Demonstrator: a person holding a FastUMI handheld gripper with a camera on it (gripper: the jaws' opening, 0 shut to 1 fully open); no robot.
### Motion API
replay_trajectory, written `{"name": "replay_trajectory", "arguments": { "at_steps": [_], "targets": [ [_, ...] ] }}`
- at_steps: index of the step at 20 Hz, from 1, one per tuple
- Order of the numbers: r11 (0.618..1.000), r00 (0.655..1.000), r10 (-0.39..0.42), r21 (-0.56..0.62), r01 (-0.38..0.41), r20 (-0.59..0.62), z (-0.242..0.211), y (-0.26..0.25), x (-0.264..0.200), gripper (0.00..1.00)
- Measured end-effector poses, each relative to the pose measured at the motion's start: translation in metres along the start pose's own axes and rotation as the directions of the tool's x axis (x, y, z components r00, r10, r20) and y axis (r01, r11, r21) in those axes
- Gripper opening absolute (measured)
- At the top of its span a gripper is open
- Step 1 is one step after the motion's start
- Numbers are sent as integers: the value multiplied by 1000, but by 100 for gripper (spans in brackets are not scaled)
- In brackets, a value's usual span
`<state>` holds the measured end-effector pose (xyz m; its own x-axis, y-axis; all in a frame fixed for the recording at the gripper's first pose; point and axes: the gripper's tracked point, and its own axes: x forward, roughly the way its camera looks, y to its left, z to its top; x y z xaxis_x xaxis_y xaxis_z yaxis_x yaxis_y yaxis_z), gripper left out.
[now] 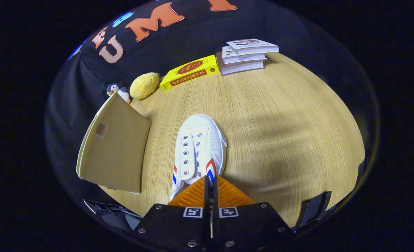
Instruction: Open the storage box then place both shoes into the box .Put the left shoe in first, then the right shoe, with the right side of both shoes facing outward in a uniform manner.
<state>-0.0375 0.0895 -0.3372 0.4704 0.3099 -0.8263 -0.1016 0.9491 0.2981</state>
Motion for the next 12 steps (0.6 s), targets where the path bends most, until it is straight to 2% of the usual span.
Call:
{"name": "replay_trajectory", "arguments": {
  "at_steps": [2,3,5,7,8,10,11,12],
  "targets": [
    [1000,999,-2,9,3,-54,-3,6,1,8],
    [1000,997,4,23,-2,-77,-2,10,4,20],
    [999,992,-49,-11,49,-115,-4,5,10,44],
    [992,981,-116,-60,108,-154,-10,-2,17,53],
    [992,981,-122,-52,116,-148,-6,-1,17,54],
    [995,982,-94,-30,90,-164,-11,3,19,50],
    [996,984,-88,-20,86,-153,-8,1,17,36],
    [996,987,-85,-15,84,-134,-7,-1,19,34]
  ]
}}
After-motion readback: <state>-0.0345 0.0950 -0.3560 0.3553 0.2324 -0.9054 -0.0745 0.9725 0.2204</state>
